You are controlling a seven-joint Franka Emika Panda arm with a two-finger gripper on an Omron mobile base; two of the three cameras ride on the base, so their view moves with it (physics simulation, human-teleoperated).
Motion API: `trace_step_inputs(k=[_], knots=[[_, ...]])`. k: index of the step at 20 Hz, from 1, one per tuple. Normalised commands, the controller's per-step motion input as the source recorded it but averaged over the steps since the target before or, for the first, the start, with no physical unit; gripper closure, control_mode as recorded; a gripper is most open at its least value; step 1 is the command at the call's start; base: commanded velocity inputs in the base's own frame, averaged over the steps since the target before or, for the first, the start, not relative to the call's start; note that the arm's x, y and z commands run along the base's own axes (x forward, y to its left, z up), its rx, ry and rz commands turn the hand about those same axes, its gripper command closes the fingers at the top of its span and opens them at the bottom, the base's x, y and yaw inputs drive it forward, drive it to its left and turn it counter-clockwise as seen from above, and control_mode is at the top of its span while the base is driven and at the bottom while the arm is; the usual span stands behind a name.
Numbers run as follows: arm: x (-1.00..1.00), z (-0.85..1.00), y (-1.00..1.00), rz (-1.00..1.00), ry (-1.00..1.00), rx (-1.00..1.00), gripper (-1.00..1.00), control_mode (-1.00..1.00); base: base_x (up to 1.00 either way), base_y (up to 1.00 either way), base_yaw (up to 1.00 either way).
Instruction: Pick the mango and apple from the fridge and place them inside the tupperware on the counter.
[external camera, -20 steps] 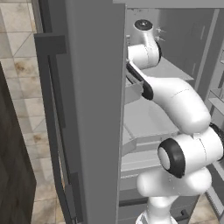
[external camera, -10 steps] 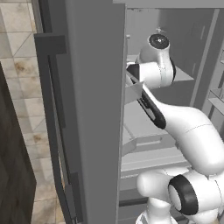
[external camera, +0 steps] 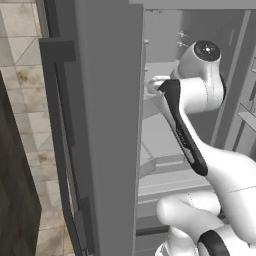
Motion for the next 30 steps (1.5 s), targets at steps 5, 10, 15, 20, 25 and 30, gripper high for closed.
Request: trace_step_inputs(k=[5, 10, 15, 20, 25, 30], knots=[[-0.95, 0.15, -0.15, 0.00, 0.00, 0.00, 1.00, -1.00, 0.00, 0.00, 0.00], [-0.84, 0.14, -0.11, 0.00, 0.02, 0.00, 1.00, -1.00, 0.00, 0.00, 0.00], [-0.79, 0.00, -0.02, 0.00, 0.02, 0.00, 1.00, -1.00, 0.00, 0.00, 0.00], [-0.35, -0.02, 0.00, 0.00, 0.00, 0.00, 1.00, 1.00, -0.57, 0.00, 0.00], [0.00, 0.00, 0.00, 0.00, 0.00, 0.00, 1.00, 1.00, -0.99, 0.01, 0.00], [0.00, 0.00, 0.00, 0.00, 0.00, 0.00, 1.00, 1.00, -1.00, 0.06, -0.08]])
